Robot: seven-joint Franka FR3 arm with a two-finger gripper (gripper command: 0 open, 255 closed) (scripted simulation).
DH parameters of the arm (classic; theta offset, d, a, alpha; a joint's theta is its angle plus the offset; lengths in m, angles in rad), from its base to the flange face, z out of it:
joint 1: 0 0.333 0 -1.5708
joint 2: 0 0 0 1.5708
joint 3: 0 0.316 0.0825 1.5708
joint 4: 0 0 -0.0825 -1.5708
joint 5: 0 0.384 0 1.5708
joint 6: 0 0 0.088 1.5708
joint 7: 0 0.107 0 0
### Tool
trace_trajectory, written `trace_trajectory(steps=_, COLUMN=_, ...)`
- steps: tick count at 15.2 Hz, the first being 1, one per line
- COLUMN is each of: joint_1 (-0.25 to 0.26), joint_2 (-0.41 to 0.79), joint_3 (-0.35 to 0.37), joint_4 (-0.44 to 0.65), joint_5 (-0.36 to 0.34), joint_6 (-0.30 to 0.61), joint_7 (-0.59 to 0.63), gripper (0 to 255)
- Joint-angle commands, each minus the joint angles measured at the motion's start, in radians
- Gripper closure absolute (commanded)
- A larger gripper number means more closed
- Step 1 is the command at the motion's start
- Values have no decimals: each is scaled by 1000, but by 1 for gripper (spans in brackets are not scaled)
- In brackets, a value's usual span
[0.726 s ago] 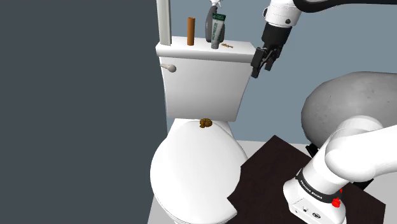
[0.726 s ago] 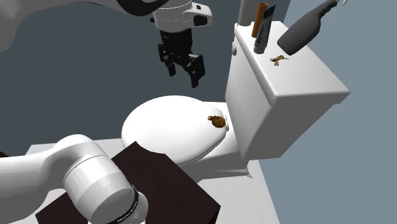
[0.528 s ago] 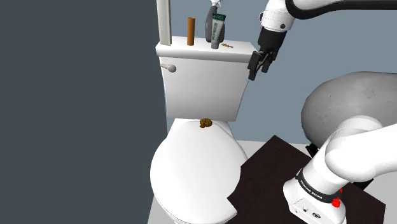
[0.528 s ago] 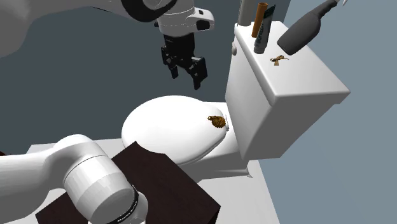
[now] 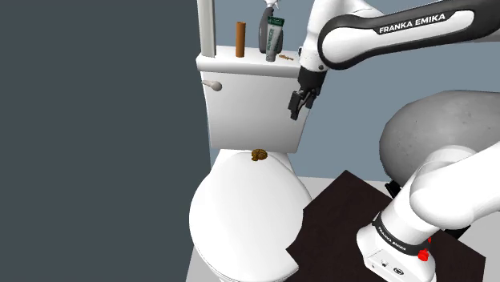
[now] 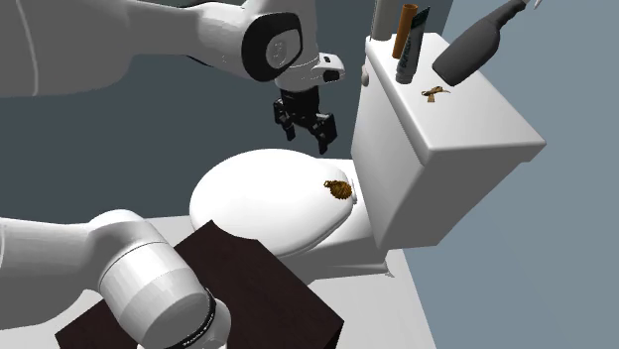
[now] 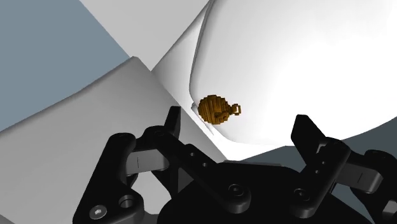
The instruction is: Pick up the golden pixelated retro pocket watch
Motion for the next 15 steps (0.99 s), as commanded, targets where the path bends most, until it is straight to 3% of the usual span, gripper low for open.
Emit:
trace_trajectory(steps=1, joint_1=0, joint_2=57, joint_3=6, joint_4=-9, joint_5=-12, joint_6=70, joint_7=-2, gripper=0)
trace_trajectory(steps=8, joint_1=-9, joint_2=304, joint_3=30, joint_4=9, joint_5=-79, joint_6=304, joint_7=13, gripper=0)
trace_trajectory(steps=15, joint_1=-17, joint_2=581, joint_3=43, joint_4=101, joint_5=-200, joint_6=487, joint_7=69, gripper=0)
